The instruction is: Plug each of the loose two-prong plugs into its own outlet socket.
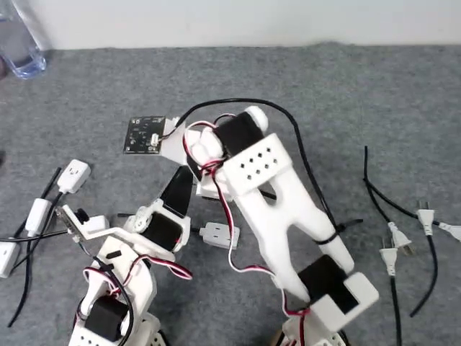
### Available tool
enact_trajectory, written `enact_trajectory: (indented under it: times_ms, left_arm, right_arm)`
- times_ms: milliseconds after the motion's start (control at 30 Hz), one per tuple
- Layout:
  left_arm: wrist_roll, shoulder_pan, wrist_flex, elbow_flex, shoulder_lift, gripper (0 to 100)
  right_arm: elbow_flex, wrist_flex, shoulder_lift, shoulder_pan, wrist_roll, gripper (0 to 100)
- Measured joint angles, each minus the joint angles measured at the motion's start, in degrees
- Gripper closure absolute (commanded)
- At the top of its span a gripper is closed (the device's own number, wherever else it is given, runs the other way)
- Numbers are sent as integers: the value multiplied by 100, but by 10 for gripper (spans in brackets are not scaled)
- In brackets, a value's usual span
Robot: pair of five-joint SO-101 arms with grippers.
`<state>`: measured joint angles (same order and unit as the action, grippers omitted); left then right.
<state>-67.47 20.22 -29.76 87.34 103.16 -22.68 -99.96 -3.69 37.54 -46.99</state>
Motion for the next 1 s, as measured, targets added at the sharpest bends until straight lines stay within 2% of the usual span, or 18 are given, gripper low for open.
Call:
enact_trajectory:
  times_ms: [500, 733, 1000]
  left_arm:
    - [79, 18, -97, 0, 0, 987]
    - [123, -255, -105, -9, 0, 987]
    - [132, -264, -105, -35, 26, 987]
  right_arm:
    - [0, -35, 440, 281, 0, 991]
    - [0, -35, 721, 396, 0, 991]
    - [9, -70, 958, 563, 149, 991]
